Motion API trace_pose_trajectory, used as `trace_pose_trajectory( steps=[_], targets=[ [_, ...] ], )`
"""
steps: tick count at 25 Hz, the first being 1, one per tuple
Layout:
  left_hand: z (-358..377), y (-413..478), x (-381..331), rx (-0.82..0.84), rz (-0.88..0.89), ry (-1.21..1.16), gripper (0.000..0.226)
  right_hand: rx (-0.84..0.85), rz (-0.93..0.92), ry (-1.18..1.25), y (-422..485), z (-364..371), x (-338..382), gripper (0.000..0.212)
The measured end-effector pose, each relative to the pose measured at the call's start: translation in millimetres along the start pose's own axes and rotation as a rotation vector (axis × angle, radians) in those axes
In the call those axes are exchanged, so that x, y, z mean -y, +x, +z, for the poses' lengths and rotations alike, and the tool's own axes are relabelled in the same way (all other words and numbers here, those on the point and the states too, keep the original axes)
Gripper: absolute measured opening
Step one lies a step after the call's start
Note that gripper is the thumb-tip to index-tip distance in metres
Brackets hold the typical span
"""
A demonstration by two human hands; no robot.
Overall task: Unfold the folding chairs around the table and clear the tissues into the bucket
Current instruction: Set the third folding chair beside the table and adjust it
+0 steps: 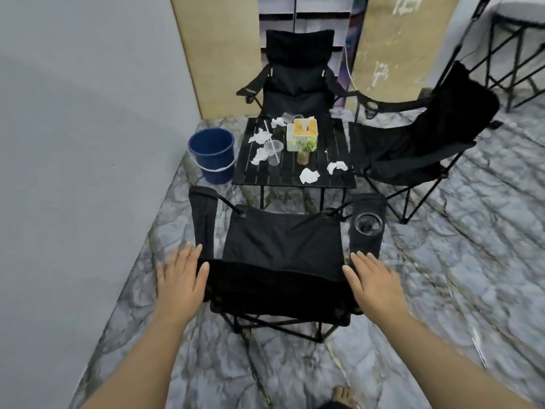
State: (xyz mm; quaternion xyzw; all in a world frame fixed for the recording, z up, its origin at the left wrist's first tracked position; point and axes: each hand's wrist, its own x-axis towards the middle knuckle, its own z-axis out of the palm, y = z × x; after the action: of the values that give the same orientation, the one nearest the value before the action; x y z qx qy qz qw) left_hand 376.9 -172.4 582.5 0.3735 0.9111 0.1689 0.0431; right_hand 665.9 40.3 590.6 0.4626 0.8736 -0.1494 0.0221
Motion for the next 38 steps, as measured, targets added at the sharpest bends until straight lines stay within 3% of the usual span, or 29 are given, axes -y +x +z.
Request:
trace_pose_trajectory(
  steps=[5, 11, 20, 26, 29, 32, 38],
  targets=[
    [14.3, 11.4, 7.7, -0.008, 0.057, -0.102, 0.076, -0.073, 0.209, 0.021, -0.7, -0.1, 17.4, 0.058],
    [26.8, 58.3, -18.5, 0.058, 0.125, -0.197, 0.072, -0.117, 0.340, -0.045, 34.6, 1.0, -2.4, 0.061],
    [43.4, 128.0, -48.6, 0.109, 0.113, -0.174, 0.059, -0.058, 0.280, -0.020, 119.8, -23.9, -26.0, 0.058],
    [37.2, 123.8, -47.5, 0.062, 0.097, -0.111, 0.077, -0.030, 0.239, -0.055, 123.3, -32.0, -8.9, 0.058],
    [23.3, 134.6, -46.0, -0.011, 0.063, -0.093, 0.066, -0.028, 0.037, -0.053, 152.3, -46.8, 36.7, 0.057],
    [7.0, 150.4, -24.9, -0.013, -0.062, -0.109, 0.048, 0.094, -0.140, -0.022, 184.0, -45.6, 109.9, 0.056],
    [-34.6, 178.5, 85.5, -0.045, -0.261, -0.115, 0.060, 0.254, -0.375, 0.035, 229.3, 6.7, 309.0, 0.057]
  ],
)
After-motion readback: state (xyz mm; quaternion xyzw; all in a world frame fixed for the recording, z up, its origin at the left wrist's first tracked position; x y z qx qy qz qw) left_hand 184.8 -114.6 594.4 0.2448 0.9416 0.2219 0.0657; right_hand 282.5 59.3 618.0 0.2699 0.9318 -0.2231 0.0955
